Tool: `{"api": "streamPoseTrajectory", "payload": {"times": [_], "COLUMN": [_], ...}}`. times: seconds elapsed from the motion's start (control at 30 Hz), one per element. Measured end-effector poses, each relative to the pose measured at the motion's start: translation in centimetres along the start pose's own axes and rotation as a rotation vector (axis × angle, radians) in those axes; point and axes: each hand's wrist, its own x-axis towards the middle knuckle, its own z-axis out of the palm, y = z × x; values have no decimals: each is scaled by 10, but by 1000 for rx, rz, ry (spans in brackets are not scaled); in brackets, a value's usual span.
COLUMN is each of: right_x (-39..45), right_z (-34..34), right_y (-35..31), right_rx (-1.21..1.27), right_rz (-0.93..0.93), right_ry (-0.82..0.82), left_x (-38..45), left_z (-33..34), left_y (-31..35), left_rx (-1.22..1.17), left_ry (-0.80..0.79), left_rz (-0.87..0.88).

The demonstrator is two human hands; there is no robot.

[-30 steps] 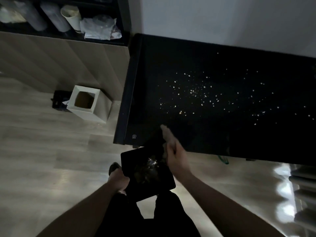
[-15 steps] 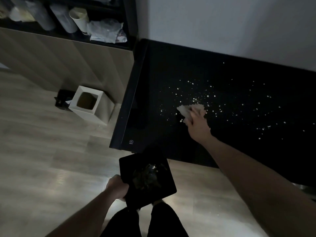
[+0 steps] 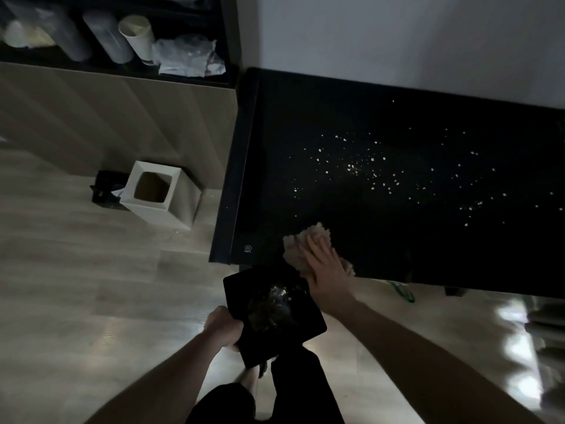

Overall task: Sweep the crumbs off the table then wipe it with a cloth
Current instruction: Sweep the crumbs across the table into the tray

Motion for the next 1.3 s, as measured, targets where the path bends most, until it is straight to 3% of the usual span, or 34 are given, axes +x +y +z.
{"api": "streamPoseTrajectory", "payload": {"times": [0.17, 0.3, 0.43, 0.67, 0.93, 1.03, 1.2, 1.3], "right_x": [-33, -57, -61, 33, 178, 219, 258, 262], "right_z": [13, 7, -24, -96, -141, -144, -132, -119], "right_y": [-16, -25, -39, -18, -5, 2, 18, 22], "right_rx": [74, 211, 349, 472, 207, 94, -241, -316], "right_rz": [-69, -21, -55, 78, 36, 65, 30, 93], "right_ry": [-32, -151, -35, 199, 322, 267, -96, -158], "left_x": [46, 38, 38, -6, -24, -23, -15, -9], "left_z": [9, 5, 6, -1, 1, 5, 14, 17], "left_y": [-31, -27, -25, 5, 29, 34, 36, 33], "left_rx": [57, 68, 81, 106, 136, 164, 207, 194], "left_ry": [11, 14, 12, 29, 1, 15, 12, 21], "left_rz": [19, 20, 13, 28, -15, -17, 13, 9]}}
